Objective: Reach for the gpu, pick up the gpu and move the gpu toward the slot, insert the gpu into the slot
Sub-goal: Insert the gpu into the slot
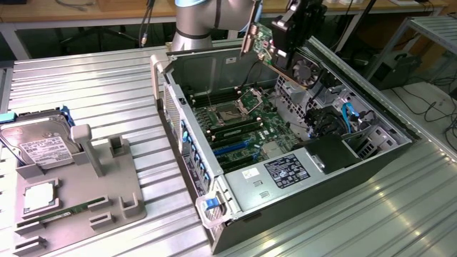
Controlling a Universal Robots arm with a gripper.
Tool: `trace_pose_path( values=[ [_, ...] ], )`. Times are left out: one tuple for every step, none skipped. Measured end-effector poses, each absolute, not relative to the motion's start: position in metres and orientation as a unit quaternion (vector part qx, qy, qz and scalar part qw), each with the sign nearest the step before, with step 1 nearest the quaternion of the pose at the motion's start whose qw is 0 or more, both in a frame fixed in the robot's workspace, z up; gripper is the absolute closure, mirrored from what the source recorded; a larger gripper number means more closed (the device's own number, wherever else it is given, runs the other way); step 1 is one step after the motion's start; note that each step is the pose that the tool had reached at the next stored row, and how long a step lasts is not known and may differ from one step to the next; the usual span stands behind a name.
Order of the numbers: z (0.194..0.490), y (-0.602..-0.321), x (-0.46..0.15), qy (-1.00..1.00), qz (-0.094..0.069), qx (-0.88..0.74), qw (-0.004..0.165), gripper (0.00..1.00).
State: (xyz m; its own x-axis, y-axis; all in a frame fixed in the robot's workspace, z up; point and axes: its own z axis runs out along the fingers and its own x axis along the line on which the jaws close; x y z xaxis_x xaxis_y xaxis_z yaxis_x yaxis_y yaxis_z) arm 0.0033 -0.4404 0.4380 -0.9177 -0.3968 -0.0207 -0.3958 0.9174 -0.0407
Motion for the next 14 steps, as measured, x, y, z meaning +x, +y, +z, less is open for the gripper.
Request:
trace_pose_path(
  values=[
    [0.4381, -0.4404, 0.0033, 0.978, -0.018, -0.207, 0.014, 0.73],
    [0.4380, -0.4404, 0.0033, 0.978, -0.018, -0.210, 0.014, 0.73],
    [0.4380, -0.4404, 0.0033, 0.977, -0.018, -0.212, 0.014, 0.73],
    [0.4381, -0.4404, 0.0033, 0.976, -0.018, -0.214, 0.014, 0.73],
    [0.4380, -0.4404, 0.0033, 0.976, -0.018, -0.217, 0.015, 0.73],
    [0.4380, -0.4404, 0.0033, 0.975, -0.018, -0.220, 0.015, 0.73],
    [0.4380, -0.4404, 0.0033, 0.975, -0.018, -0.222, 0.015, 0.73],
    [0.4380, -0.4404, 0.0033, 0.974, -0.018, -0.224, 0.015, 0.73],
    [0.4380, -0.4404, 0.0033, 0.974, -0.017, -0.226, 0.015, 0.73],
    [0.4380, -0.4404, 0.0033, 0.973, -0.017, -0.229, 0.015, 0.73],
    [0.4380, -0.4404, 0.0033, 0.972, -0.017, -0.232, 0.015, 0.73],
    [0.4380, -0.4404, 0.0033, 0.972, -0.017, -0.236, 0.015, 0.73],
    [0.4380, -0.4404, 0.0033, 0.971, -0.017, -0.238, 0.015, 0.73],
    [0.4380, -0.4404, 0.0033, 0.970, -0.017, -0.241, 0.015, 0.73]
  ],
)
